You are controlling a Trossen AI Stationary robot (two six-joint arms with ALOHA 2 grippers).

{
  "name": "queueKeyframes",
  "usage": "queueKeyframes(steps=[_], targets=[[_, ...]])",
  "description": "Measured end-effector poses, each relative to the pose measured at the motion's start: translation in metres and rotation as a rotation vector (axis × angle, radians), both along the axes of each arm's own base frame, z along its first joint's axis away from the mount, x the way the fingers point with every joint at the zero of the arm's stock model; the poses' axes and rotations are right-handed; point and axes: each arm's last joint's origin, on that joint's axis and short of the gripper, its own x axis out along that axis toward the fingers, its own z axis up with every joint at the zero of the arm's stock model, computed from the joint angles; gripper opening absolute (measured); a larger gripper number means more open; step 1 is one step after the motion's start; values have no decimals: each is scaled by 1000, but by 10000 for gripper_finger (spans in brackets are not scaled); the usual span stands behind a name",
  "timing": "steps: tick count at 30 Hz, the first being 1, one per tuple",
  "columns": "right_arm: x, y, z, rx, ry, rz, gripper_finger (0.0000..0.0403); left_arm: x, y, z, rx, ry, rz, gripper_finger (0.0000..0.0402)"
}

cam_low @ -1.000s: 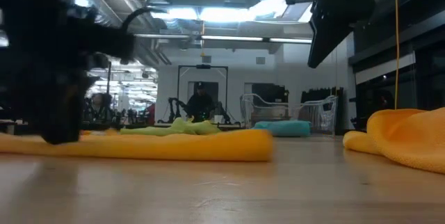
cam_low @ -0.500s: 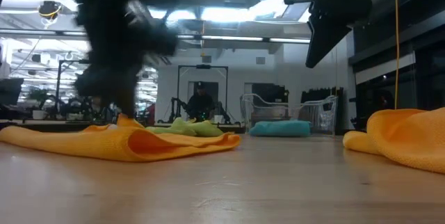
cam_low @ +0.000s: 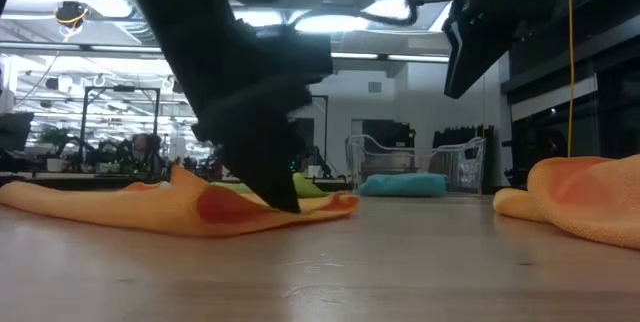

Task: Fold microfiber towels
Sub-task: Fold the left yellow microfiber cloth

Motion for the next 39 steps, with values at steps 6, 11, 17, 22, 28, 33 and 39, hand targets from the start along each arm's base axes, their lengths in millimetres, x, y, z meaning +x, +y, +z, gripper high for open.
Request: queueKeyframes(steps=[6,11,17,22,28,33,39], targets=[[-1,5,0,23,11,28,157,-19,-28,5,-121,93,-109,74],[0,7,0,44,9,65,157,-37,-42,21,-187,131,-111,66],[14,18,4,219,-63,365,157,-56,-55,64,-380,84,-85,68],[33,27,8,288,-240,488,157,-72,-69,86,-355,-30,-91,63],[57,43,-16,248,-286,599,157,-84,-89,81,-314,-49,-128,62],[77,59,-49,232,-302,662,157,-92,-98,72,-332,-13,-88,62],[98,74,-78,237,-402,683,157,-99,-97,69,-383,104,-39,88]])
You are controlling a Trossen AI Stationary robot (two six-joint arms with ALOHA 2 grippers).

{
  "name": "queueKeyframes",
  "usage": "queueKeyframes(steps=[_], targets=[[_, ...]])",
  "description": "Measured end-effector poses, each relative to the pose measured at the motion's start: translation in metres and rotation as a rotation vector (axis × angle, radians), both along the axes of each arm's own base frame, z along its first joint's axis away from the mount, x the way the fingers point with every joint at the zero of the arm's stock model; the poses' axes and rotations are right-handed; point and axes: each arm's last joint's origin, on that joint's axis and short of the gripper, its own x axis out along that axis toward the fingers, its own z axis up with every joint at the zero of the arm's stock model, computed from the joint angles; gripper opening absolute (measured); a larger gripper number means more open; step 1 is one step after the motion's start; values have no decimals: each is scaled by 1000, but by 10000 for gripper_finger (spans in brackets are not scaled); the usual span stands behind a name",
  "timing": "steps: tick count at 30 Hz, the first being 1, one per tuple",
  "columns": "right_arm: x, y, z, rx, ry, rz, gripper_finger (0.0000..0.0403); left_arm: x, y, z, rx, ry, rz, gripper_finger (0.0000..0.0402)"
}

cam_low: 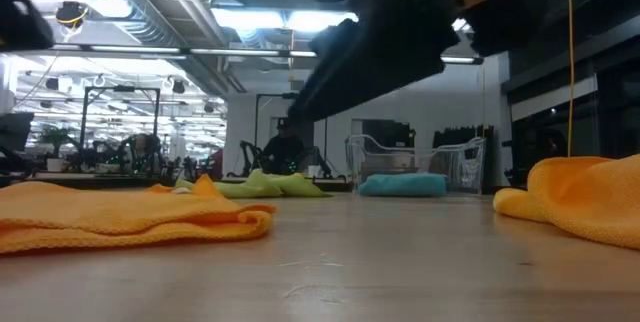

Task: Fold microfiber towels
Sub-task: Fold the left yellow microfiber cloth

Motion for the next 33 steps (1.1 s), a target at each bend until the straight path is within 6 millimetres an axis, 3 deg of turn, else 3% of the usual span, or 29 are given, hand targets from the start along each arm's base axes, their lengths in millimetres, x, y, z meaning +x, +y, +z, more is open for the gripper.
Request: queueKeyframes(steps=[10,21,26,33], targets=[[16,5,-25,129,-48,38,157,-4,0,-11,15,63,-15,165],[35,1,-55,157,14,63,160,2,-6,-38,46,109,-44,180],[42,0,-67,112,77,61,198,3,-6,-45,74,129,-74,183],[39,-1,-65,123,127,77,242,3,-6,-46,104,122,-146,181]])
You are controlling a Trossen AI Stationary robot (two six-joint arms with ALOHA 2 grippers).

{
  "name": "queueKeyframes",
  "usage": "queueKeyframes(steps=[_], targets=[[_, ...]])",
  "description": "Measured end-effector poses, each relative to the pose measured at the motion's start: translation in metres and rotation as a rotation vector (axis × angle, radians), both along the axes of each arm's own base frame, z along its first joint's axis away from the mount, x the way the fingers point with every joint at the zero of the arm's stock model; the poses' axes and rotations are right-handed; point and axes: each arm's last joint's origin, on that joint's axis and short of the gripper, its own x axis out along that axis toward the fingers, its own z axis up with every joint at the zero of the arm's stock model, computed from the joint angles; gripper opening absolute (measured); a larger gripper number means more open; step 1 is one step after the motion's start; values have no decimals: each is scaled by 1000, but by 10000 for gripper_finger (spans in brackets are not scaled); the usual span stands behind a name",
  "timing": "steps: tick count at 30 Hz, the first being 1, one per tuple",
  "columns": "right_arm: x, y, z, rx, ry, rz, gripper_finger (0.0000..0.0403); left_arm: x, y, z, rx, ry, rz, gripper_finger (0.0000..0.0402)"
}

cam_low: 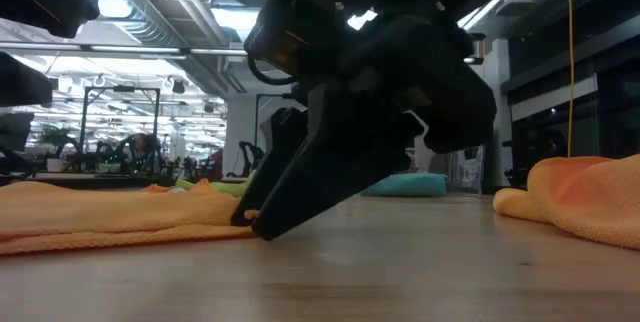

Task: Fold microfiber towels
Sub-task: Fold the left yellow microfiber cloth

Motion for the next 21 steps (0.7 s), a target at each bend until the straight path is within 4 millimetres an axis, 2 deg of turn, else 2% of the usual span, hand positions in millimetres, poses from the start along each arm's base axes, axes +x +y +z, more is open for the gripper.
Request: queueKeyframes(steps=[6,10,15,18,21], targets=[[-1,11,16,-32,-64,89,225,1,1,0,9,-11,4,179],[4,7,28,-69,-139,85,216,1,1,-1,13,-14,5,179],[7,-3,21,-86,-119,52,217,2,1,-1,16,-19,6,177],[8,-7,4,-47,-54,52,217,2,1,-1,18,-20,6,177],[8,-7,-1,-39,-25,35,215,2,1,-1,19,-21,7,177]])
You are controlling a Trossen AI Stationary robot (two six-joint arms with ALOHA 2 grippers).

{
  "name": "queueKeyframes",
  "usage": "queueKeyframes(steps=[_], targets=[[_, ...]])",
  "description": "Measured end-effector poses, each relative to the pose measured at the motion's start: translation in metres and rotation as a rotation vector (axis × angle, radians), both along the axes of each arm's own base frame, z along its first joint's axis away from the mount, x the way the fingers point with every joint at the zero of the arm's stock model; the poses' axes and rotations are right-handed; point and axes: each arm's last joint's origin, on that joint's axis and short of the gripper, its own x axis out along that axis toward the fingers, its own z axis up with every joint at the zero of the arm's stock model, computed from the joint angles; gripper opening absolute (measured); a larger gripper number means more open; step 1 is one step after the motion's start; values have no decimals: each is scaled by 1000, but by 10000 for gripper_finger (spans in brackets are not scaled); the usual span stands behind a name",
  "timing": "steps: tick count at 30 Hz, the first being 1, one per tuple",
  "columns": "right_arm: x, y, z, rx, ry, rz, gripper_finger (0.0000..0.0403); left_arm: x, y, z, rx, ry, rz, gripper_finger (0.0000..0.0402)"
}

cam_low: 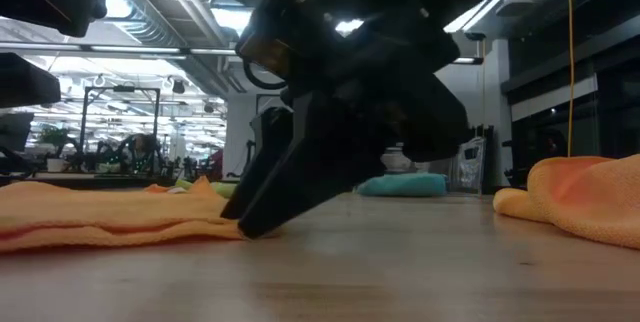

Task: Fold microfiber towels
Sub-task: Fold the left yellow microfiber cloth

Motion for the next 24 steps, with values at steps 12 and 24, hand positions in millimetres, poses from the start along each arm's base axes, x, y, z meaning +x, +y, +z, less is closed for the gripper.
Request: queueKeyframes(steps=[12,24], targets=[[-8,-5,-7,-82,130,-164,190,3,3,-2,102,-51,-114,170],[-12,-6,-5,-43,183,-254,14,19,20,-12,191,-54,-152,8]])
